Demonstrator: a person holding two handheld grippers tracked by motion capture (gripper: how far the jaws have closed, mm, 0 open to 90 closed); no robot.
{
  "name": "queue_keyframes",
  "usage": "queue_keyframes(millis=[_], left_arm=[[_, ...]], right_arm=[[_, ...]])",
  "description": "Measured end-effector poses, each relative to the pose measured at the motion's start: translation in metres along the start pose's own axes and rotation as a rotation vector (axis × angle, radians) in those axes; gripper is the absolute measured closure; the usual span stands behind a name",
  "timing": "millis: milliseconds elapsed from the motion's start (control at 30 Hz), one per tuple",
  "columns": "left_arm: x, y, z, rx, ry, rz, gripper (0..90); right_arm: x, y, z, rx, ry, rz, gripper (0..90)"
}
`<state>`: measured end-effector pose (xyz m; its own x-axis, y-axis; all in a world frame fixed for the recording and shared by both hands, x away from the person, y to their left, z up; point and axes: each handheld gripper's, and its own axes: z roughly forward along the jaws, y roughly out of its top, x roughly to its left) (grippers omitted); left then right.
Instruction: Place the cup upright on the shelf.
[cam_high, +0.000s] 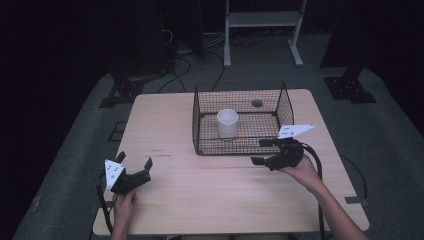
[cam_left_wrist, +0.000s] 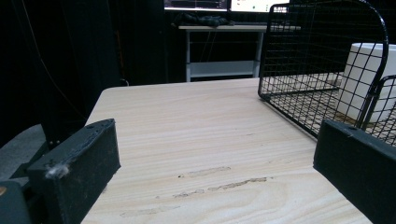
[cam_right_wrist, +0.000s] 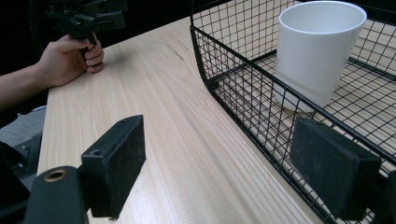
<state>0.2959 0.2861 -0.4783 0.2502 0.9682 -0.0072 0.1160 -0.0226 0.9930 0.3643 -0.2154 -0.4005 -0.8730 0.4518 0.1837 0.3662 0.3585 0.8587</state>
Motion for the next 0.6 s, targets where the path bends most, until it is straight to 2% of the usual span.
queue_keyframes(millis=[200, 333, 500, 600], left_arm=[[0.0, 0.0, 0.0, -0.001, 0.001, 0.002, 0.0], [0.0, 0.0, 0.0, -0.001, 0.0, 0.0, 0.0], [0.0, 0.0, 0.0, -0.001, -0.001, 0.002, 0.0], [0.0, 0.0, 0.0, -0.002, 0.0, 0.0, 0.0]], right_arm=[[0.002, -0.006, 0.0, 0.016, 0.005, -0.001, 17.5], [0.003, -0.009, -0.001, 0.004, 0.009, 0.009, 17.5], [0.002, -0.019, -0.002, 0.021, -0.003, 0.017, 17.0], [0.002, -0.023, -0.006, 0.013, -0.009, 0.023, 17.0]])
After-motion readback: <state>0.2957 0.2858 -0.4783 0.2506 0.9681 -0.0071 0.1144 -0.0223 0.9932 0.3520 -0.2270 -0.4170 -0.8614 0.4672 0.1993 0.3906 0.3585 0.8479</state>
